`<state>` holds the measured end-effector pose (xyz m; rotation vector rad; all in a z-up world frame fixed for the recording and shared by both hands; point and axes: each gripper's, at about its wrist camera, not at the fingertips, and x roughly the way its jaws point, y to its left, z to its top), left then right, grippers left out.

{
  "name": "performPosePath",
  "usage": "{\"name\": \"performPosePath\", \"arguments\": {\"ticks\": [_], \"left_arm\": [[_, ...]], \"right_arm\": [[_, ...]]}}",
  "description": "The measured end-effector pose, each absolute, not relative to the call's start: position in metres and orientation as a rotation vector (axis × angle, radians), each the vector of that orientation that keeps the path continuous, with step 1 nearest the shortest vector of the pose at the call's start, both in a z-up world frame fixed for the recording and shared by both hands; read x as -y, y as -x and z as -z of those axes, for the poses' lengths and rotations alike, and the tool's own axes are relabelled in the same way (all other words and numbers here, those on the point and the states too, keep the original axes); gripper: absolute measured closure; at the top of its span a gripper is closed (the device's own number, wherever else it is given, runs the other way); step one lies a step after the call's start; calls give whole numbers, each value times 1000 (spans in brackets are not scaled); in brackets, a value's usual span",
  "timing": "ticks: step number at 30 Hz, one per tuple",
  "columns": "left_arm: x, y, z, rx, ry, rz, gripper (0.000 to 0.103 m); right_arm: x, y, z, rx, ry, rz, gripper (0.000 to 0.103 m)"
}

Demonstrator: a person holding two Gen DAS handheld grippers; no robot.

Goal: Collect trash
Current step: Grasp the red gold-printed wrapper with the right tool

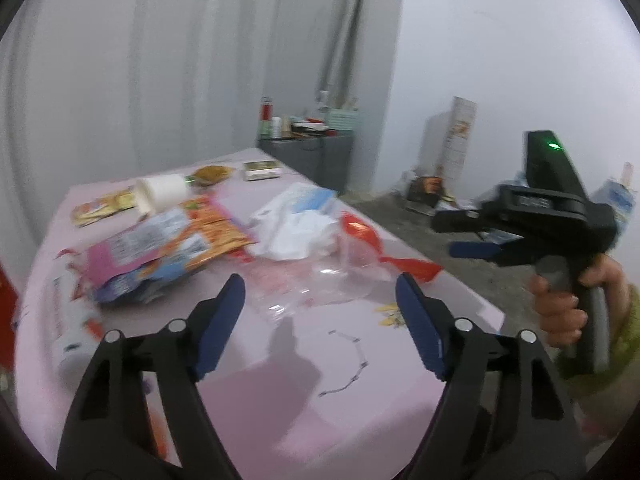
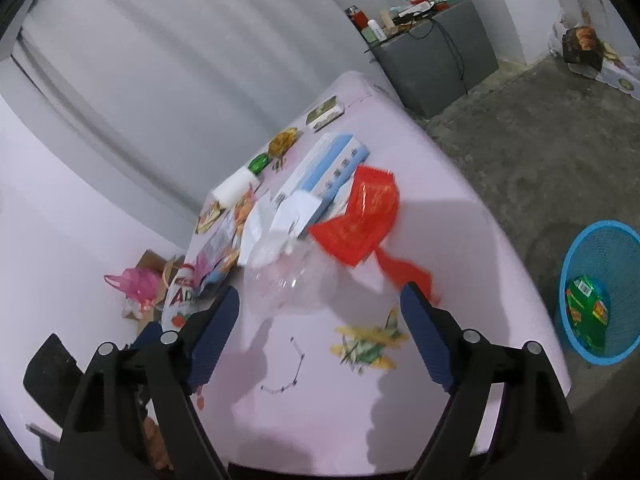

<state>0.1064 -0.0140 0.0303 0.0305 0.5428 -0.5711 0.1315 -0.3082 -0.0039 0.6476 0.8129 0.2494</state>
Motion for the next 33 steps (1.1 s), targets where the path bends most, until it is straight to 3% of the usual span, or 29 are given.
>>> {"name": "performPosePath", "arguments": {"ticks": [6, 12, 15, 19, 21, 26, 28, 33], "left_arm": [[36, -146, -21, -658, 111, 702, 33], [50, -176, -6, -744, 174, 699, 50], [57, -178, -4, -745, 158, 686, 54], [60, -183, 0, -765, 145, 665, 71], [60, -184, 2, -776, 146, 659, 85], [58, -177, -2, -765, 142, 681, 102], [58, -171, -6, -749, 130, 690, 103], [58, -156, -12, -728, 96, 698, 103]], "right_arm": [[325, -181, 17, -854, -672, -237, 25], [322, -235, 38, -927, -563, -206, 25], [306, -251, 44, -957, -407, -215, 25], [286, -256, 52, -975, -230, -187, 25], [281, -254, 52, -980, -194, -183, 26], [277, -240, 52, -995, -145, -135, 58], [276, -233, 52, -998, -145, -130, 71], [275, -213, 54, -993, -187, -156, 84]]}}
